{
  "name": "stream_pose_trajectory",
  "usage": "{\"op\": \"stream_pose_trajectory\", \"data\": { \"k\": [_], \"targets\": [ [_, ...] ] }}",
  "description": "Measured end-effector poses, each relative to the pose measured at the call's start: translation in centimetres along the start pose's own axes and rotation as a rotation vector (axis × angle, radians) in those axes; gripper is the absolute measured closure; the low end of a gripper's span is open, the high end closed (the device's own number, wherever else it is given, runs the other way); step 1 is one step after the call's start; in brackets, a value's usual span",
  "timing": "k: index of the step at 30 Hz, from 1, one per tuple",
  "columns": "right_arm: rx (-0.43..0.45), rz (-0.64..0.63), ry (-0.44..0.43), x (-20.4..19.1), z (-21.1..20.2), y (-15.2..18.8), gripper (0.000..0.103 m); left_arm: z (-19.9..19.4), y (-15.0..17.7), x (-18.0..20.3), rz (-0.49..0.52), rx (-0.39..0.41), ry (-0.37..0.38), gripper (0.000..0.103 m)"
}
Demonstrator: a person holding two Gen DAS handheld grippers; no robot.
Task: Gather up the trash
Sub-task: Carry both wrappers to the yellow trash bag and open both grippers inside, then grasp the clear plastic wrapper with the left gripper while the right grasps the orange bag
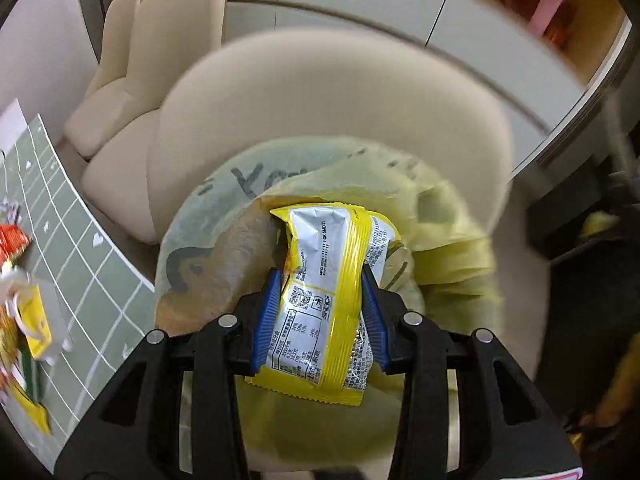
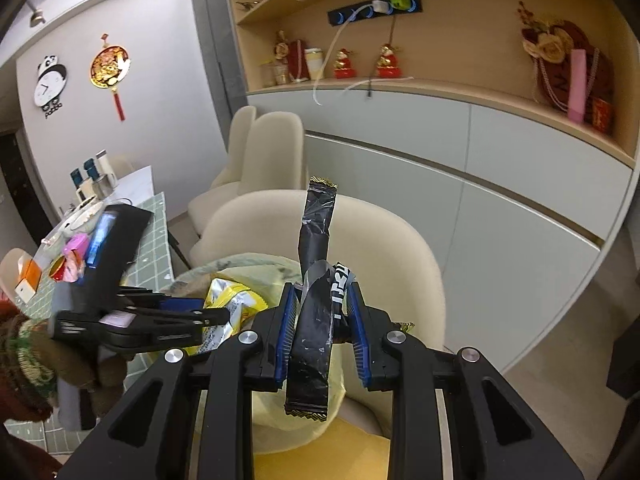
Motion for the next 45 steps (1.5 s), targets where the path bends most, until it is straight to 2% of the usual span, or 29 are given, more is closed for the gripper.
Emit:
{"op": "stream_pose_trajectory", "data": {
  "k": [2, 5, 6, 10, 13, 16, 19, 24, 26, 30, 35, 36, 38, 41, 45],
  "targets": [
    [-0.011, 0.011, 0.007, 0.5, 0.4, 0.2, 0.078, 1.2, -0.4, 0.4, 0.037, -0.019, -0.061, 0.066],
    [-0.028, 0.018, 0.006, 0.4, 1.0, 0.6, 0.078, 2.5, -1.0, 0.6, 0.060, -0.043, -0.107, 0.066],
    [-0.032, 0.017, 0.004, 0.4, 1.1, 0.7, 0.078, 2.6, -1.3, 0.5, 0.054, -0.038, -0.102, 0.064],
    [-0.044, 0.008, -0.023, -0.4, 2.0, 0.9, 0.078, 0.7, -1.3, 0.0, 0.005, 0.005, 0.029, 0.058],
    [-0.050, 0.000, -0.060, -1.4, 3.0, 0.6, 0.078, -1.3, -0.3, -1.0, -0.045, 0.031, 0.086, 0.054],
    [-0.069, -0.015, -0.124, -3.4, 4.7, 0.2, 0.078, -3.9, 1.4, -2.5, -0.104, 0.072, 0.104, 0.048],
    [-0.105, -0.034, -0.186, -5.7, 6.7, 0.0, 0.078, -7.3, 3.5, -3.7, -0.140, 0.133, 0.075, 0.048],
    [-0.265, -0.072, -0.290, -9.8, 12.8, 0.9, 0.078, -11.7, 6.9, -6.9, -0.233, 0.202, 0.001, 0.048],
    [-0.361, -0.104, -0.282, -10.7, 15.7, 1.7, 0.078, -13.4, 7.9, -8.7, -0.284, 0.209, -0.022, 0.048],
    [-0.450, -0.123, -0.245, -10.6, 18.1, 2.7, 0.078, -15.8, 11.1, -11.9, -0.374, 0.231, -0.063, 0.048],
    [-0.444, -0.085, -0.205, -10.2, 17.5, 2.3, 0.075, -16.9, 14.5, -15.4, -0.472, 0.230, -0.087, 0.048],
    [-0.435, -0.075, -0.198, -10.2, 17.2, 2.3, 0.073, -17.1, 15.1, -16.0, -0.487, 0.232, -0.089, 0.048],
    [-0.394, -0.043, -0.191, -9.9, 15.6, 2.2, 0.048, -17.4, 16.2, -17.2, -0.516, 0.237, -0.082, 0.048],
    [-0.344, -0.020, -0.179, -9.1, 13.2, 2.0, 0.040, -17.6, 17.6, -18.4, -0.530, 0.250, -0.068, 0.046],
    [-0.242, -0.040, -0.136, -10.0, 9.2, 1.3, 0.037, -18.2, 19.1, -20.5, -0.543, 0.269, -0.065, 0.046]
  ]
}}
Point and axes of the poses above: each gripper's, at about its wrist camera, not at the fingertips, and z roughly the way its jaws point, x to its right, y to its underside, the point moved 1 cm from there along z, roughly the way its jaws point
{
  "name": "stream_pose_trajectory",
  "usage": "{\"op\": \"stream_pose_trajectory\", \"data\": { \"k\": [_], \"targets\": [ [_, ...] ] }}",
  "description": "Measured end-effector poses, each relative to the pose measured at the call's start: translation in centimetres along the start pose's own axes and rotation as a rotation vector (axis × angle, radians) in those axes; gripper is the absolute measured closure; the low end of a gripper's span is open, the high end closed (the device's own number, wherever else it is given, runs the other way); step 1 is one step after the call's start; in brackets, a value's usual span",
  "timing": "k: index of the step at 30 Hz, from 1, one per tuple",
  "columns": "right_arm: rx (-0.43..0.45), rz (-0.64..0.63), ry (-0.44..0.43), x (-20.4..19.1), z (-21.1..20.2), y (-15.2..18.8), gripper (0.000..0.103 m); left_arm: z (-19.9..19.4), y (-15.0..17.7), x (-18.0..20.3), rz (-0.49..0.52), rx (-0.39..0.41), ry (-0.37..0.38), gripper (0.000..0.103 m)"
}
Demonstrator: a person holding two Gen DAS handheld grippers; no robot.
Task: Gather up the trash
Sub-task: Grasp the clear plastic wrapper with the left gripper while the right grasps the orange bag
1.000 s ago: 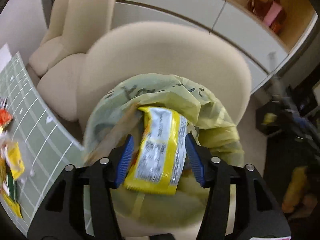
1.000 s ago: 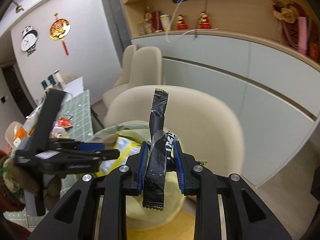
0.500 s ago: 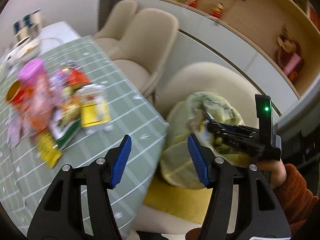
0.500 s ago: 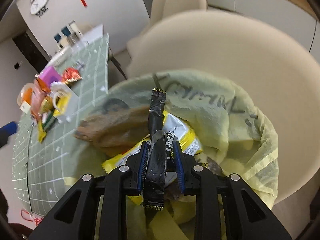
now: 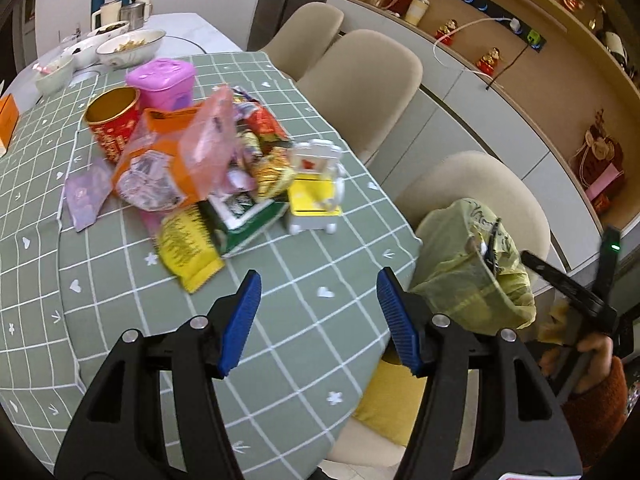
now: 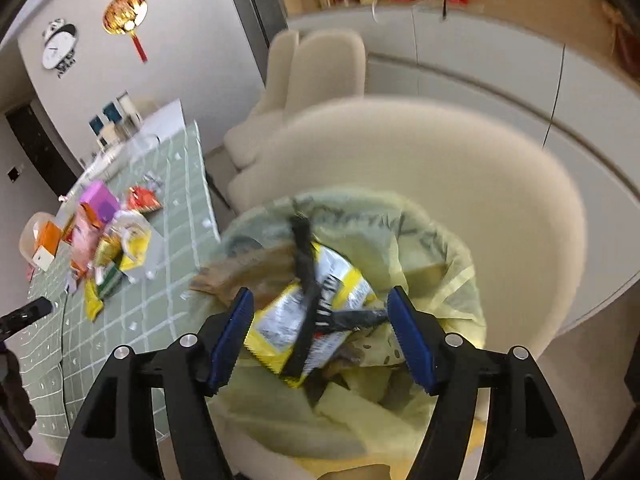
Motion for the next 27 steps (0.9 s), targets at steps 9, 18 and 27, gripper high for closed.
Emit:
{"op": "stream_pose_trajectory", "data": {
  "k": [9, 18, 27],
  "targets": [
    [0.100, -0.094, -0.020, -8.3, -3.8, -0.6, 0.036, -1.7, -0.3, -7.8, -0.051, 0.054, -0.088, 0.046],
    [0.051, -0.149, -0.076, -17.9, -0.2, 0.5, 0.036, -3.6, -0.6, -19.2, -0.187, 0.105, -0.161, 0.046],
    [0.003, -0.242, -0.058, -24.7, 3.3, 2.9, 0.037, 0.7, -3.8, -25.4, -0.130, 0.049, -0.121, 0.045]
  ]
}}
Point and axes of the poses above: each gripper's, at about its wrist camera, not at the fingertips, and z roughly the way its jaws point, x to its right, y to its underside, the point moved 1 cm from there along z, roughly the way its jaws point
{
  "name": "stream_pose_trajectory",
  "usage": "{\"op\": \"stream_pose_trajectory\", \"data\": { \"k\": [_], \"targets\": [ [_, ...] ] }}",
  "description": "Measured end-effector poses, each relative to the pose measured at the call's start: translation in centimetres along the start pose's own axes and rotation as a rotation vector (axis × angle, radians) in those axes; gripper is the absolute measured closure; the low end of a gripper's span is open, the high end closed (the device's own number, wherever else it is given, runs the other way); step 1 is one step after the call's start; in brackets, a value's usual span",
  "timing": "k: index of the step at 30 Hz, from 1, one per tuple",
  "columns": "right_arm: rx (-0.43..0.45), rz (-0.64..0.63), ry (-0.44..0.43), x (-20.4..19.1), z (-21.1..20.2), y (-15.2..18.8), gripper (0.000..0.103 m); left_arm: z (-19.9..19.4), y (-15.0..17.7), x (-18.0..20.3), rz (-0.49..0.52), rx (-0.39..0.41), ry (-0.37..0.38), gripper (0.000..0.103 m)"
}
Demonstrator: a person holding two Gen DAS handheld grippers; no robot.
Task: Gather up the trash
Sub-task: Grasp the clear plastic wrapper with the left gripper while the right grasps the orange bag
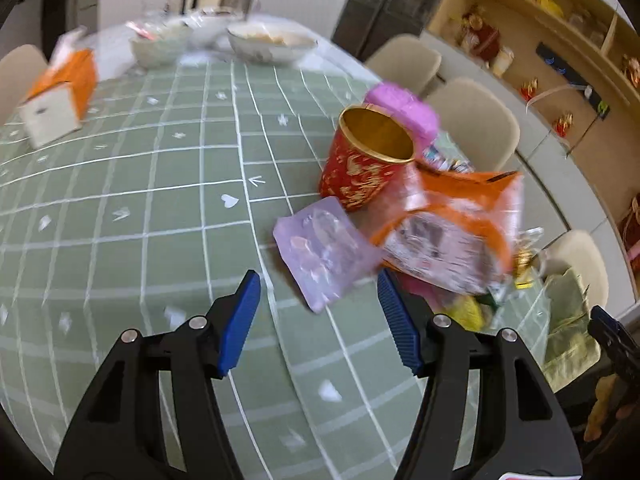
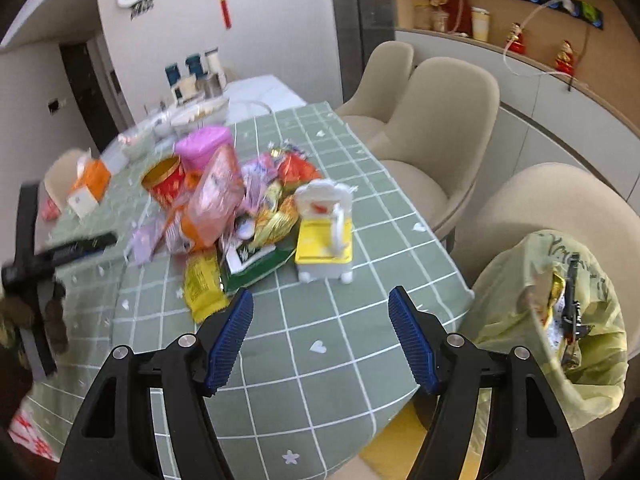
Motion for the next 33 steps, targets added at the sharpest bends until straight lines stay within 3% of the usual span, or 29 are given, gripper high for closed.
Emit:
{"op": "stream_pose_trajectory", "data": {
  "k": [4, 10, 11, 12, 13, 14, 15, 22, 25, 29, 33],
  "targets": [
    [-0.049, 0.000, 0.041, -1.4, 0.8, 1.0, 0.036, 3.5, -1.2, -1.9, -0.037, -0.050, -0.040, 0.045],
    [-0.073, 0.004, 0.099, -1.7, 0.7, 1.1, 0.036, 5.2, -1.6, -0.6, -0.003, -0.013, -0.069, 0.046],
    [-0.072, 0.007, 0.101, -1.7, 0.8, 0.9, 0.036, 5.4, -1.6, -0.3, 0.004, -0.015, -0.059, 0.050],
    [-0.070, 0.006, 0.101, -1.8, 0.9, 0.6, 0.036, 5.6, -1.7, -0.1, 0.013, -0.018, -0.050, 0.063],
    [-0.069, 0.003, 0.104, -2.1, 1.1, 0.2, 0.036, 5.9, -1.7, 0.3, 0.029, -0.025, -0.048, 0.070],
    [-0.069, -0.004, 0.105, -2.6, 1.4, -0.3, 0.036, 6.0, -1.7, 0.7, 0.046, -0.029, -0.053, 0.086],
    [-0.075, -0.009, 0.099, -3.0, 1.8, -0.7, 0.036, 6.1, -1.6, 0.9, 0.057, -0.040, -0.039, 0.095],
    [-0.057, -0.103, 0.010, -6.3, 3.3, -4.1, 0.037, 3.3, -0.1, 0.3, 0.015, -0.056, 0.042, 0.100],
    [-0.041, -0.139, -0.116, -7.8, 5.0, -6.9, 0.037, 1.9, 0.6, 0.0, 0.015, -0.060, 0.053, 0.101],
    [0.000, -0.161, -0.097, -9.1, 8.2, -10.1, 0.036, 0.3, 1.1, 0.0, -0.003, -0.052, 0.065, 0.101],
    [-0.067, -0.127, -0.123, -9.9, 12.3, -11.7, 0.036, -0.9, 1.1, 0.0, -0.013, -0.036, 0.072, 0.101]
  ]
}}
Point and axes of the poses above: each gripper's, at about its wrist camera, not at the fingertips, and z roughly the way its jaws point, x to its right, y to its underside, the point moved 1 cm from there along z, roughly the way its jaws point
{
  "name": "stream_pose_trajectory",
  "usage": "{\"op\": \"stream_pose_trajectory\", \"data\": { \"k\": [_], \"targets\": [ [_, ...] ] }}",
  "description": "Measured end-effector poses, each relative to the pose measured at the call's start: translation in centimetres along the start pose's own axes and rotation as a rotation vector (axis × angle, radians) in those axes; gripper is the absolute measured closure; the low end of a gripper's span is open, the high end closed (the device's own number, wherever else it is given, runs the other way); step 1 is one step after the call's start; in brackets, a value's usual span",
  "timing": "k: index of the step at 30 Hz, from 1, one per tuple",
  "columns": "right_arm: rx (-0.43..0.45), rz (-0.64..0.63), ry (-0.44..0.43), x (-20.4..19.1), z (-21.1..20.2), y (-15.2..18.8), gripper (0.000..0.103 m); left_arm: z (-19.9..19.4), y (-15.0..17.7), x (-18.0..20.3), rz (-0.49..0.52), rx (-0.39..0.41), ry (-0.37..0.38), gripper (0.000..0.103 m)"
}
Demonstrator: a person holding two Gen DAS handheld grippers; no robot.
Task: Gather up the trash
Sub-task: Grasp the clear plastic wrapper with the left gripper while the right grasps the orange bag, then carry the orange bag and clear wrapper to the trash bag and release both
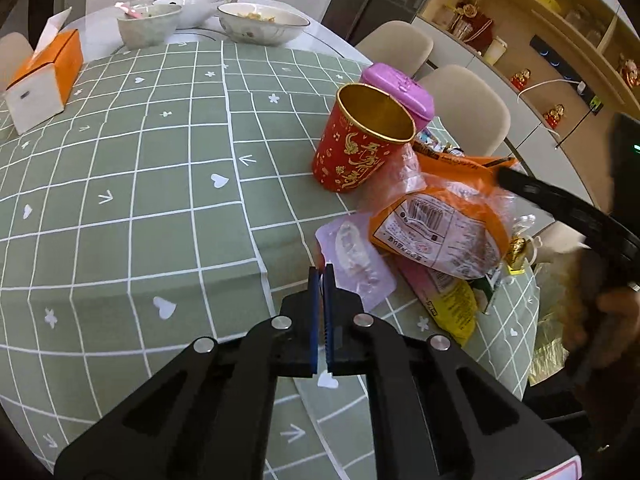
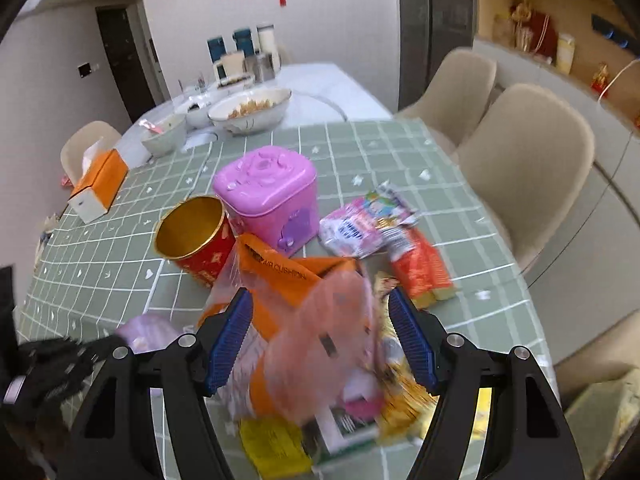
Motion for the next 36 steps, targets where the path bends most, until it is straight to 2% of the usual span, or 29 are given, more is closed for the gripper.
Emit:
{"op": "stream_pose_trajectory", "data": {
  "k": [1, 2, 4, 8, 16, 24, 31, 36],
  "targets": [
    [-0.031, 0.008, -0.006, 0.0, 1.0, 0.0, 0.038, -0.2, 0.1, 0.0, -0.005, 0.001, 0.004, 0.101],
    [-0.052, 0.008, -0.022, -0.1, 1.4, 0.2, 0.051, -0.5, 0.3, 0.0, -0.008, 0.003, 0.006, 0.101],
    [-0.074, -0.014, -0.033, -0.8, 1.3, 0.8, 0.064, -0.7, 0.4, -0.3, -0.008, 0.005, 0.007, 0.101],
    [-0.048, -0.062, -0.007, -1.5, -1.5, 2.9, 0.073, -0.7, 0.7, -0.9, -0.038, -0.007, 0.001, 0.101],
    [0.001, 0.060, 0.017, 0.9, -8.9, 7.3, 0.075, -1.1, 1.2, -0.2, -0.031, -0.007, 0.023, 0.101],
    [0.064, 0.027, 0.051, 1.3, -13.0, 9.0, 0.075, -3.3, 0.8, 2.1, -0.008, 0.060, 0.018, 0.101],
    [0.156, 0.032, 0.047, 3.6, -17.6, 9.2, 0.075, -6.7, 0.5, 6.4, 0.029, 0.140, 0.030, 0.101],
    [0.246, 0.045, 0.073, 6.1, -21.6, 9.2, 0.075, -9.4, -0.3, 10.8, 0.106, 0.217, 0.064, 0.101]
  ]
}}
Point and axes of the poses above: each gripper's, at about its wrist camera, not at the fingertips, and z roughly the way its jaws point, x to its right, y to its underside, the point moved 1 cm from there along z, roughly the way its jaws point
